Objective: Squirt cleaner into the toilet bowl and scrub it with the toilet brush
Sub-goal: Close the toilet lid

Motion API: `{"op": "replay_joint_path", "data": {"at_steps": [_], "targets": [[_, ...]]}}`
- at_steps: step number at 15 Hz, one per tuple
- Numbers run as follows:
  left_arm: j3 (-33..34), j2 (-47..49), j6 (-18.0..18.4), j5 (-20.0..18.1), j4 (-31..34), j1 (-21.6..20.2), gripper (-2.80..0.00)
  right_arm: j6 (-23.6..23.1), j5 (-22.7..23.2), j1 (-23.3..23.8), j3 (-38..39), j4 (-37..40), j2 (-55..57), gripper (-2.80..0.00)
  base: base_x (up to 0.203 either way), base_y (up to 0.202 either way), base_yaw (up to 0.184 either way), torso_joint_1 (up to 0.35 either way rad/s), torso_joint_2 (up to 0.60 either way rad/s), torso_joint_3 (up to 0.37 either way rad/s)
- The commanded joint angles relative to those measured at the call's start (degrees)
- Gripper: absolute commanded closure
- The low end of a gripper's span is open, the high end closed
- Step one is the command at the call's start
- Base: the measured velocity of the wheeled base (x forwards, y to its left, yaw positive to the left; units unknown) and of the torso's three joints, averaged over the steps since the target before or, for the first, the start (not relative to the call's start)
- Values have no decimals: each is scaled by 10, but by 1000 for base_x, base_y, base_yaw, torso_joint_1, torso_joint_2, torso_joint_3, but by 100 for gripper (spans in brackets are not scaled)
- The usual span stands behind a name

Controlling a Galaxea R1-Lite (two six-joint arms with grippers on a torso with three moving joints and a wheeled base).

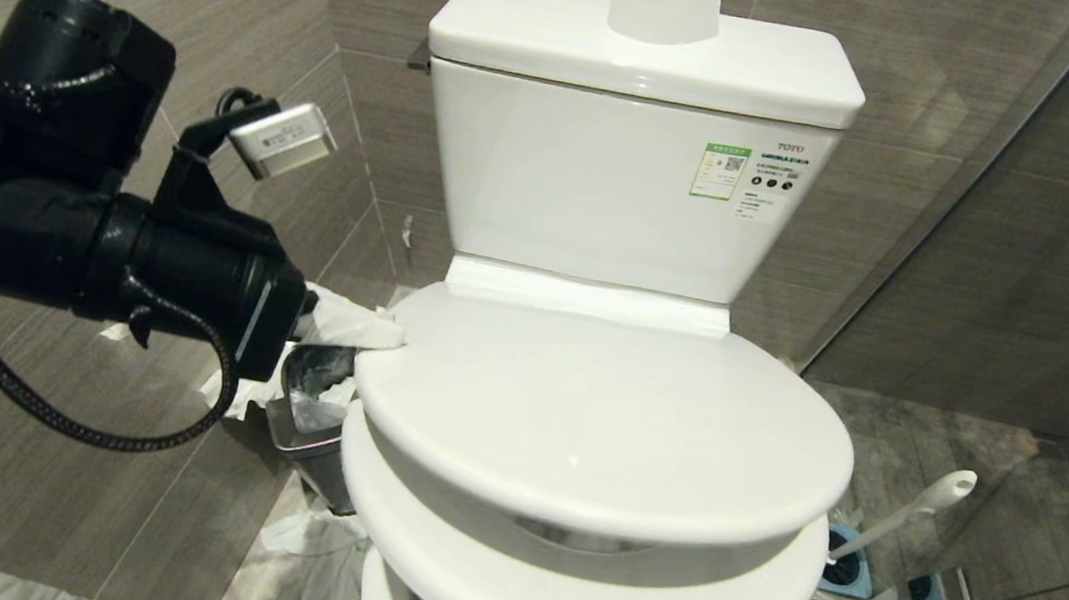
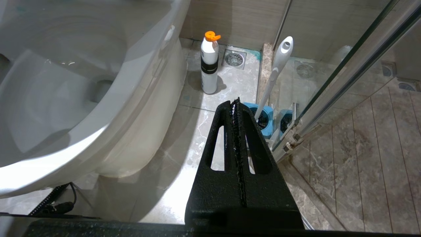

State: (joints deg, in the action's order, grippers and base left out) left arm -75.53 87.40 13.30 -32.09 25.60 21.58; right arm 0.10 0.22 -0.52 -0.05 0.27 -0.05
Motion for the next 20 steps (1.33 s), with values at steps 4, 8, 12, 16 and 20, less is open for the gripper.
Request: {"op": "replay_joint_path", "data": {"at_steps": [4,8,12,16,20], "targets": [[107,4,-4,-3,1,10,0,0,0,0,0,0,0,0,0,0,0,0,0,0],[128,24,-12,-3,0,22,0,0,0,0,0,0,0,0,0,0,0,0,0,0],[135,78,-28,31,-4,22,0,0,0,0,0,0,0,0,0,0,0,0,0,0],[136,124,-42,66,-40,22,0,0,0,-1,0,0,0,0,0,0,0,0,0,0],[136,157,-90,130,-43,43,0,0,0,0,0,0,0,0,0,0,0,0,0,0]]}}
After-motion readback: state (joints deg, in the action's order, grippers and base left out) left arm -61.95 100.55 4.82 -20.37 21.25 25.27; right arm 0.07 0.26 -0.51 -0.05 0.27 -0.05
